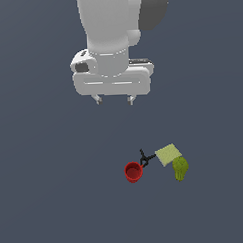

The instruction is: Pick up a designated object from a clutter of objects.

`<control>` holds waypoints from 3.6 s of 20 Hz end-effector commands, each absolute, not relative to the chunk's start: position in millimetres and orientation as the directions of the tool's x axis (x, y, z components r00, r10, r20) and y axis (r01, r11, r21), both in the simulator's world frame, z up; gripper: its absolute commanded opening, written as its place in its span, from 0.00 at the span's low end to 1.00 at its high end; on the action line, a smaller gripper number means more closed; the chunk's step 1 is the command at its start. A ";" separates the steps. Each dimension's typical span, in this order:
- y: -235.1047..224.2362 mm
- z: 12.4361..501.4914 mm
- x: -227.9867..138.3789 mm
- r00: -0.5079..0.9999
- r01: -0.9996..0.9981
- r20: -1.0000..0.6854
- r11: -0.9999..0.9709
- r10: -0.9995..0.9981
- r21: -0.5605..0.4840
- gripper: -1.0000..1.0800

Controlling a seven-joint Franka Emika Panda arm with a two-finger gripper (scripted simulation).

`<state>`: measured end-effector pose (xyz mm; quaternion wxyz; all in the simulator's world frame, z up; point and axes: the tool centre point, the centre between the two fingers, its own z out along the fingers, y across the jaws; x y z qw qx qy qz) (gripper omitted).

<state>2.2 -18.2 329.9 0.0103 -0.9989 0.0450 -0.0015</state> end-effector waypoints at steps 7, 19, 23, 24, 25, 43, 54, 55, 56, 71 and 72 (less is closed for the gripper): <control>-12.0 339.5 3.3 0.998 -0.051 0.024 -0.999 -0.051 -0.008 0.96; -8.6 339.3 7.9 0.998 -0.047 0.033 -0.999 -0.047 -0.004 0.96; -6.6 330.0 16.9 0.997 -0.074 0.031 -0.997 -0.074 -0.006 0.96; -5.9 326.8 19.9 0.996 -0.083 0.030 -0.997 -0.083 -0.007 0.96; -5.2 323.3 23.1 0.995 -0.092 0.029 -0.996 -0.093 -0.008 0.96; 22.1 191.0 105.5 0.922 -0.386 0.006 -0.922 -0.387 -0.012 0.96; 36.5 114.7 129.2 0.857 -0.515 0.000 -0.857 -0.515 -0.003 0.96; 37.2 110.6 130.1 0.853 -0.521 0.000 -0.853 -0.521 -0.002 0.96; 37.9 107.1 130.8 0.850 -0.527 0.000 -0.850 -0.527 -0.002 0.96; 39.8 73.3 131.6 0.842 -0.539 -0.001 -0.842 -0.539 0.000 0.96; 39.4 67.3 131.4 0.842 -0.540 0.000 -0.842 -0.540 0.000 0.96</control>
